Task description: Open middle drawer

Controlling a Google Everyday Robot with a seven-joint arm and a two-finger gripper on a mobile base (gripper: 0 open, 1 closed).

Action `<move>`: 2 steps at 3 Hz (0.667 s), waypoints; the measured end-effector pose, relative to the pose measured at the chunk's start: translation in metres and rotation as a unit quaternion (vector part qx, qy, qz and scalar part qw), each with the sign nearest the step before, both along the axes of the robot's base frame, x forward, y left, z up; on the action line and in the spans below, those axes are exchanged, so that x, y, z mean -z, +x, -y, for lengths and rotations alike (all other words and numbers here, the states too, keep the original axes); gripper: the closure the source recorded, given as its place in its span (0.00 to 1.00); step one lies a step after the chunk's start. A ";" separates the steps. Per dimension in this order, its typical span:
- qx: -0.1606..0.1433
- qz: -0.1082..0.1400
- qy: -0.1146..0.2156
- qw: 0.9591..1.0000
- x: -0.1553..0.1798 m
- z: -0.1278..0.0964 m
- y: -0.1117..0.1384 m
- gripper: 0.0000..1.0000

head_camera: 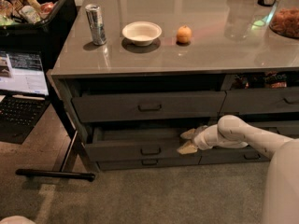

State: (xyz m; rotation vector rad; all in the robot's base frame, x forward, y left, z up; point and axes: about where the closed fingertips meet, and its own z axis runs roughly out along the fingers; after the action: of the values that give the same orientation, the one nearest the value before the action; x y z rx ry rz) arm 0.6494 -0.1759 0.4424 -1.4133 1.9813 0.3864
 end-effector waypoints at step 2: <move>-0.002 0.003 0.003 1.000 0.003 -0.003 -0.001 0.00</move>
Offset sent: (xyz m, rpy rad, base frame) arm -0.0007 0.0020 -0.0032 0.0079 -0.0208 -0.0004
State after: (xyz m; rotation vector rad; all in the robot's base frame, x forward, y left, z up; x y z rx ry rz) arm 0.6486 -0.1725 0.4394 -1.4129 1.9717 0.3874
